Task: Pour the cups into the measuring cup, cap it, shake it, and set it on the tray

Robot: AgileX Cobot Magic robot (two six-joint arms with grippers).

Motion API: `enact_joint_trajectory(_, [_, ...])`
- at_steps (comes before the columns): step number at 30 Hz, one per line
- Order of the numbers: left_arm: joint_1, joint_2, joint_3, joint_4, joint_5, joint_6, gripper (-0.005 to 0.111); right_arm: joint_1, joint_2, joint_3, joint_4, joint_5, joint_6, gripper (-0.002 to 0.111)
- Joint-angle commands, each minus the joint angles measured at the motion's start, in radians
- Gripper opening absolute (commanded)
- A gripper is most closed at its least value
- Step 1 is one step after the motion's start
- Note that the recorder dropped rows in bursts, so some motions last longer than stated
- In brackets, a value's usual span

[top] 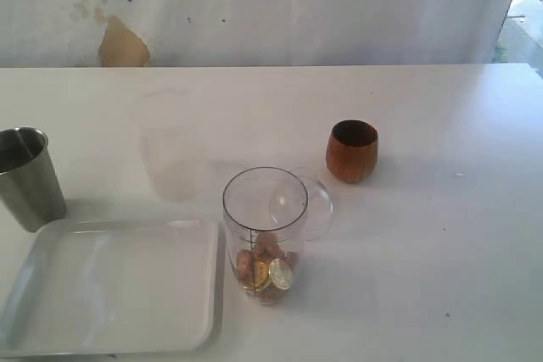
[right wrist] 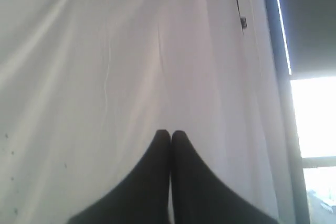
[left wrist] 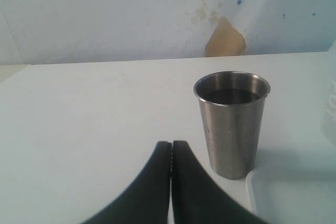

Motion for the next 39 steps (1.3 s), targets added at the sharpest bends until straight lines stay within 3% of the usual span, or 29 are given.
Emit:
enact_joint_trajectory(1, [-0.002,-0.005,0.004,-0.004,-0.008,-0.002,0.001,-0.034,-0.006,0.076,-0.035,0.068,-0.017,0.0])
enact_joint_trajectory(11, [-0.002,-0.005,0.004,-0.004,-0.008,-0.002,0.001,-0.071,-0.006,0.125,-0.328,0.405,0.129,0.0])
enact_joint_trajectory(19, [-0.002,-0.005,0.004,-0.004,-0.008,-0.002,0.001,-0.071,-0.006,0.125,-0.337,0.624,0.112,0.0])
enact_joint_trajectory(39, [-0.002,-0.005,0.004,-0.004,-0.008,-0.002,0.001,-0.071,-0.006,0.125,-0.253,0.643,0.049,0.0])
